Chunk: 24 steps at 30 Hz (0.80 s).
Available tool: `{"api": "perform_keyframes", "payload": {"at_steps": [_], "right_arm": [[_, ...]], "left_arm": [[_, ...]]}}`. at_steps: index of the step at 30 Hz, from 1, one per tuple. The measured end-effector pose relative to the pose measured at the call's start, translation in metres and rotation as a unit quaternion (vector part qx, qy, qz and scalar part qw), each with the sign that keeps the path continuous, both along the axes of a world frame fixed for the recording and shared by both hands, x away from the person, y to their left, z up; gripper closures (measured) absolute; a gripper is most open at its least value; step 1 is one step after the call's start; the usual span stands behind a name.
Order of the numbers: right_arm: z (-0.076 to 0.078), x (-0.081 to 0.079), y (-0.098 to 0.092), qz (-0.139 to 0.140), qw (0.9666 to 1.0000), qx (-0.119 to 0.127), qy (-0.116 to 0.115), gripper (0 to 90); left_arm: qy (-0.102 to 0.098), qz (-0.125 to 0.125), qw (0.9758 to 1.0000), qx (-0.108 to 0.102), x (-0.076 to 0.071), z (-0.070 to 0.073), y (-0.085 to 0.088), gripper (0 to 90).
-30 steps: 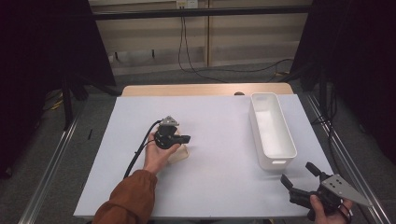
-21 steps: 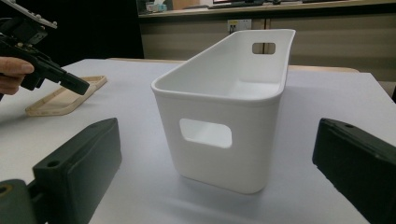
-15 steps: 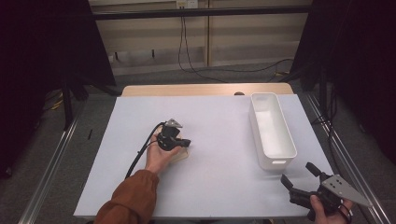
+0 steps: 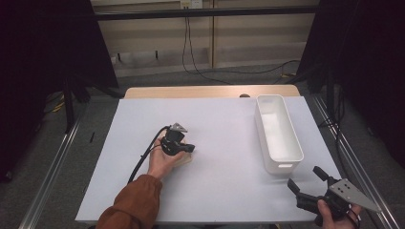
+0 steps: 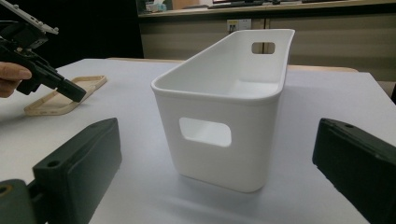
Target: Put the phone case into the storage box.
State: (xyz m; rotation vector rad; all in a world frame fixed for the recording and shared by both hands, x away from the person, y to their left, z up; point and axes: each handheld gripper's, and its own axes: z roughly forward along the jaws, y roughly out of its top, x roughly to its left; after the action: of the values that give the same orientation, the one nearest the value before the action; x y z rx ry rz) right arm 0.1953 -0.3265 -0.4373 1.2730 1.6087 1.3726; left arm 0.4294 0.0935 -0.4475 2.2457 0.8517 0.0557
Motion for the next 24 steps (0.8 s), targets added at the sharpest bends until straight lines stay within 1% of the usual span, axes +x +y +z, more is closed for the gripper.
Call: {"api": "perform_keyframes", "payload": {"at_steps": [2, 5, 7, 9, 10, 11, 13, 14, 17, 24], "right_arm": [[0.000, 0.000, 0.000, -0.001, 1.0000, 0.001, 0.000, 1.0], [0.000, 0.000, 0.000, -0.001, 1.0000, 0.001, 0.000, 1.0], [0.000, -0.001, 0.000, -0.001, 1.0000, 0.000, 0.000, 1.0], [0.000, -0.001, 0.000, -0.001, 1.0000, 0.000, -0.001, 1.0], [0.000, 0.000, 0.000, -0.002, 1.0000, 0.001, 0.000, 1.0], [0.000, 0.000, 0.000, -0.002, 1.0000, 0.001, 0.000, 1.0], [0.000, -0.001, 0.000, -0.001, 1.0000, -0.001, 0.000, 1.0], [0.000, -0.001, 0.000, -0.002, 1.0000, 0.002, 0.000, 1.0], [0.000, -0.001, 0.000, -0.002, 1.0000, 0.001, 0.000, 1.0], [0.000, -0.001, 0.000, -0.001, 1.0000, -0.001, 0.000, 1.0]], "left_arm": [[0.001, -0.003, 1.0000, 0.005, 0.000, 0.001, 0.002, 90.0], [0.008, -0.002, 1.0000, 0.001, -0.001, 0.001, 0.004, 90.0], [0.009, -0.006, 0.9999, 0.009, -0.002, 0.002, 0.005, 90.0], [0.008, -0.004, 0.9999, 0.007, -0.002, 0.002, 0.005, 90.0], [0.011, -0.004, 0.9999, 0.006, -0.003, 0.002, 0.006, 90.0], [0.011, -0.009, 0.9999, 0.009, -0.002, 0.002, 0.007, 90.0], [0.012, -0.008, 0.9998, 0.010, -0.003, 0.003, 0.009, 90.0], [0.012, -0.012, 0.9998, 0.012, -0.003, 0.003, 0.010, 90.0], [0.017, -0.008, 0.9998, 0.006, -0.004, 0.002, 0.012, 90.0], [0.020, -0.013, 0.9996, 0.013, -0.006, 0.003, 0.014, 90.0]]}}
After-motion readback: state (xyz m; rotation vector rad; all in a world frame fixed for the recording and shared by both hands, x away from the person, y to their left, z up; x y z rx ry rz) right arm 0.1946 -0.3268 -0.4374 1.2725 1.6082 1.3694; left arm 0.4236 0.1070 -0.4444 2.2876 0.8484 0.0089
